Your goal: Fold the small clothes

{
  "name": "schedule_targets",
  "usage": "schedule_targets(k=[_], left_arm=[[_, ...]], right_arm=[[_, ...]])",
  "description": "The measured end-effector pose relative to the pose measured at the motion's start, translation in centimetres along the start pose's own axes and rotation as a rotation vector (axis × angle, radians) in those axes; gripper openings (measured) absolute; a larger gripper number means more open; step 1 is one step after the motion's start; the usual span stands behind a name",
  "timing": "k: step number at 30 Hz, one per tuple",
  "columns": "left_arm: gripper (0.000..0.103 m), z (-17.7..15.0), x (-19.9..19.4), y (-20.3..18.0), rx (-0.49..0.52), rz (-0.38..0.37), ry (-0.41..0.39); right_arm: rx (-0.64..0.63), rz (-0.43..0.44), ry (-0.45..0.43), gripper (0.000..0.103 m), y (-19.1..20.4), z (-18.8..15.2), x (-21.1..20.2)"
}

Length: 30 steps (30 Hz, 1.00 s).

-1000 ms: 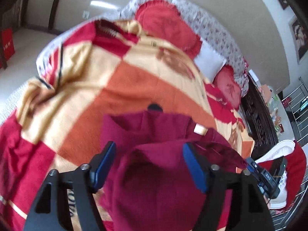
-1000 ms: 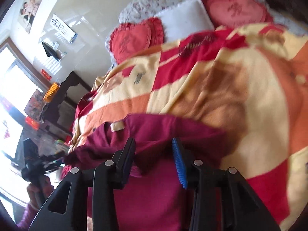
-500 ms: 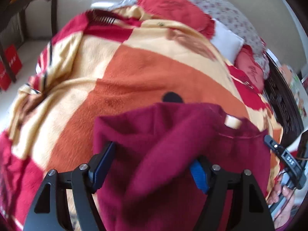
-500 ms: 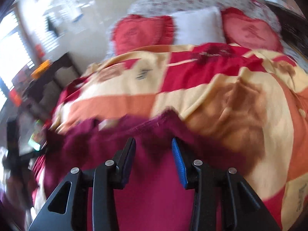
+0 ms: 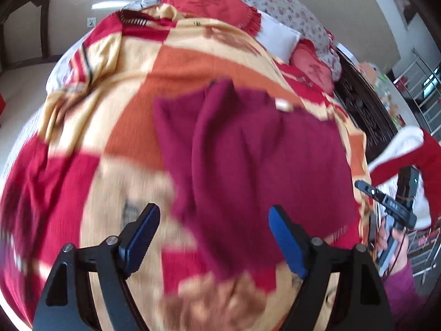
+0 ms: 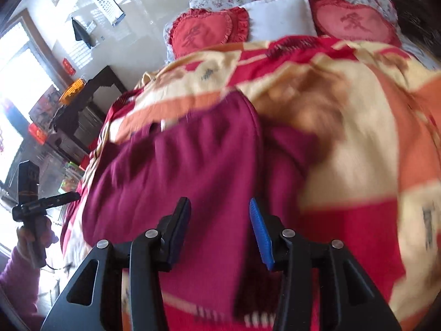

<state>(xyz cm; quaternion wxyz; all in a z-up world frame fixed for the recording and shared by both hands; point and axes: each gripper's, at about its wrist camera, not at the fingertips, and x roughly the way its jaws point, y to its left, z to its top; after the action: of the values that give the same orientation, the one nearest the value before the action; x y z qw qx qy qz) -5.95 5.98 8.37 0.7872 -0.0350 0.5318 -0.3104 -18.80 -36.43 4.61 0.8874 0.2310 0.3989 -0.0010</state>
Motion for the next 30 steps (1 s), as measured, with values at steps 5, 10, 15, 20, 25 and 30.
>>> schedule_targets(k=[5, 10, 15, 20, 25, 30], left_arm=[[0.085, -4.5, 0.5, 0.0, 0.04, -0.003, 0.059], [0.076, -5.2, 2.1, -0.2, 0.063, -0.026, 0.065], [0.015, -4.8, 4.2, -1.5, 0.131, -0.015, 0.113], [0.009, -4.2, 1.7, -1.4, 0.147, -0.013, 0.067], [0.008, -5.1, 0.8, 0.2, 0.119, -0.02, 0.035], [0.009, -6.2, 2.3, 0.4, 0.081, 0.003, 0.057]], right_arm=[[0.041, -0.022, 0.016, 0.028, -1.3, -4.0, -1.5], [0.056, -0.024, 0.06, 0.03, -1.6, -5.4, -0.2], [0.094, 0.01, 0.083, 0.018, -1.8, -5.7, 1.5], [0.009, -0.025, 0.042, 0.0, -0.1, -5.2, 0.3], [-0.032, -0.05, 0.009, 0.0, -0.1, -4.5, -2.1], [0.001, -0.1, 0.088, 0.0, -1.3, -6.2, 0.8]])
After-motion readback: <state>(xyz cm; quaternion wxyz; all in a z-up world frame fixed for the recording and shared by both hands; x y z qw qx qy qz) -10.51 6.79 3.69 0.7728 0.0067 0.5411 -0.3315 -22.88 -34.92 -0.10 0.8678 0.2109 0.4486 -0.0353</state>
